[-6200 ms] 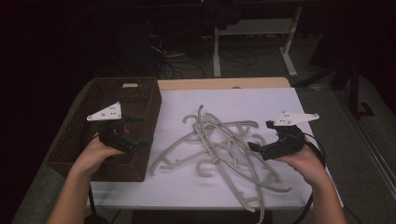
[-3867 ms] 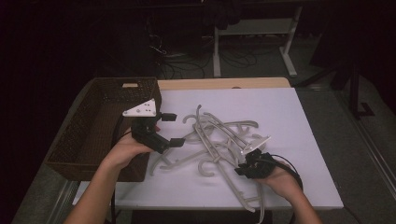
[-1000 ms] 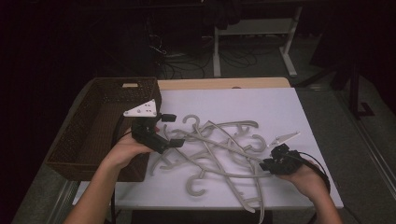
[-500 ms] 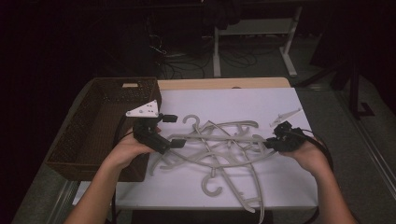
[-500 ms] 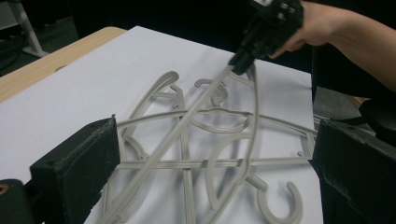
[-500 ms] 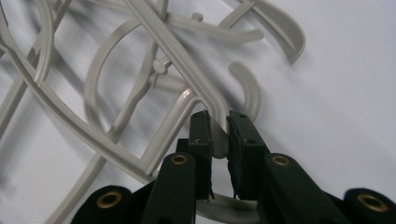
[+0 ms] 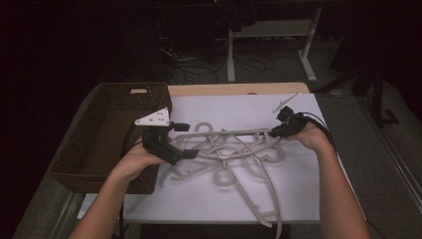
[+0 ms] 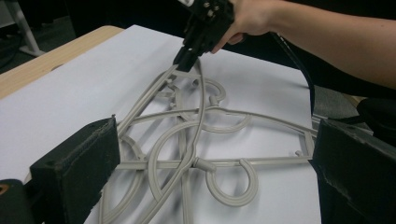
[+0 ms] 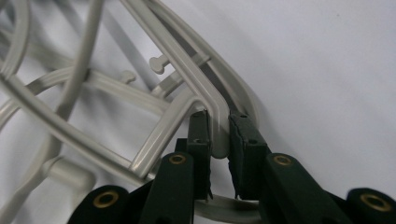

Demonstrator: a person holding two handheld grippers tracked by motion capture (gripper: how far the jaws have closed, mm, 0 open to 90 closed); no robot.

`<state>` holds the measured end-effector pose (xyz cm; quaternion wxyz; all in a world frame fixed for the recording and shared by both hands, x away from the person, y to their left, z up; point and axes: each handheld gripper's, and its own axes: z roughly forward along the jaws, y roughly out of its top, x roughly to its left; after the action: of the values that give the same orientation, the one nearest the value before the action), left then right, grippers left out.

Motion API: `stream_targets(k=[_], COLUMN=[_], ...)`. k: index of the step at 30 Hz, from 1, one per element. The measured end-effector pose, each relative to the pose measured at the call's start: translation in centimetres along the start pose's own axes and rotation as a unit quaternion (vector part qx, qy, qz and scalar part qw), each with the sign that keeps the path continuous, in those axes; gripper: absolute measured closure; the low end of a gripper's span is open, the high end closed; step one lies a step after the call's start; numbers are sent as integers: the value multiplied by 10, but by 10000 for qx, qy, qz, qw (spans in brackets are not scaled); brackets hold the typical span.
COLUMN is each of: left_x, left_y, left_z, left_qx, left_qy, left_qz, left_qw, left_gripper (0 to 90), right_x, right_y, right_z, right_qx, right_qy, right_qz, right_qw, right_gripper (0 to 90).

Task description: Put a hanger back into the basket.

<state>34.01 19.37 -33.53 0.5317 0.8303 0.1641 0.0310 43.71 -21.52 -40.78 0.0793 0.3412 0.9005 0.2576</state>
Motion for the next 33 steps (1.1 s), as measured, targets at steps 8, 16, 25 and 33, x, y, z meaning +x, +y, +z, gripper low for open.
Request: stream_targets(k=[8,16,25,33], left_x=[-1,0,2,5], left_y=[0,0,-1,-1], left_z=[1,-1,-3,-8], left_qx=[23,2,-5,-73], left_qy=[-16,19,50,70], left_qz=[24,6,-21,-51], left_qw=[10000,10000,10000,9999], left_gripper=[5,5,5,5], right_x=[-6,24,72,113], right_y=[-4,4,25,51], right_z=[6,-22,-13,16], right_qx=[-149,-728,-941,-892], right_qy=[-82,132,632,1010], right_qz=[380,441,-29,-536], right_qw=[9991,9963,9935,9894], right_gripper=[640,581,613,633])
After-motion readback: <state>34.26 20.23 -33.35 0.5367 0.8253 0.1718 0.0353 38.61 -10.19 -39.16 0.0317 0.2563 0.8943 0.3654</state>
